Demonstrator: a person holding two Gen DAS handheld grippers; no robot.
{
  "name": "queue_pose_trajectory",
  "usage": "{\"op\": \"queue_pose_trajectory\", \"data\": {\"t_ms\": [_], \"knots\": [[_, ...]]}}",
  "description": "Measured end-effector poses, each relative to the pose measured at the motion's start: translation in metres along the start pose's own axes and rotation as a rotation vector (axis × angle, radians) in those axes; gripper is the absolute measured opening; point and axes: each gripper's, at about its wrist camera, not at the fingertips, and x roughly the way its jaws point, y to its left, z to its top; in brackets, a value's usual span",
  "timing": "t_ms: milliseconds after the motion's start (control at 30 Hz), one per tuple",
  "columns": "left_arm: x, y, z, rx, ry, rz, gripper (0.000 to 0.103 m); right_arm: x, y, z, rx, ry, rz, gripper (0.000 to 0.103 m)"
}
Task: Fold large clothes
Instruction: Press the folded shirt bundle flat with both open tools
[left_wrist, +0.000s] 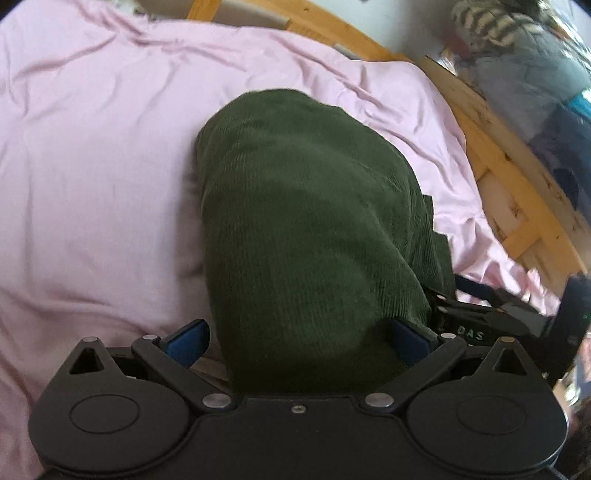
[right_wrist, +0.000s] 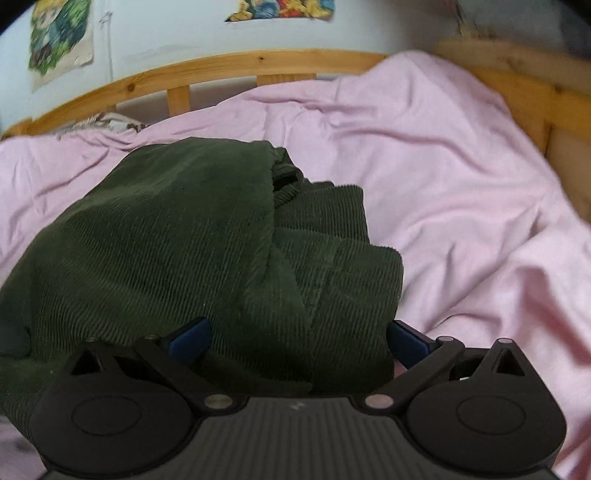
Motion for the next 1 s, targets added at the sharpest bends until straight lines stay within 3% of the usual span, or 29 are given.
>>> {"op": "queue_pose_trajectory", "data": {"t_ms": [100,167,300,367,500,700,1000], "knots": [[0.005,0.006,0.0,-0.027,0.014,-0.018,0.103,-0.004,-0.004,0.002,0.005,-0.018,0.021,0.103],[0.002,0.004,0.0,-0.021,-0.001,-0.012,0.103,-0.013,-0.006,0.002,0.003,-0.083,0.032,0.103],[-0.01,-0.007,0.002,0.039,-0.056,0.01,0.102,-0.026,-0.01,0.007,0.01,-0.246,0.056,0.103],[-0.02,-0.013,0.004,0.071,-0.131,0.035,0.102,-0.025,-0.015,0.012,0.017,-0.279,0.066,0.103],[-0.025,-0.017,0.013,0.118,-0.211,0.053,0.102,-0.013,-0.031,0.021,0.04,-0.314,0.064,0.103],[-0.011,-0.008,0.024,0.066,-0.174,0.035,0.102,0.0,-0.067,0.024,0.236,-0.317,0.125,0.103],[-0.006,-0.005,0.026,0.052,-0.153,0.014,0.102,0.016,-0.064,0.023,0.227,-0.269,0.145,0.103]]}}
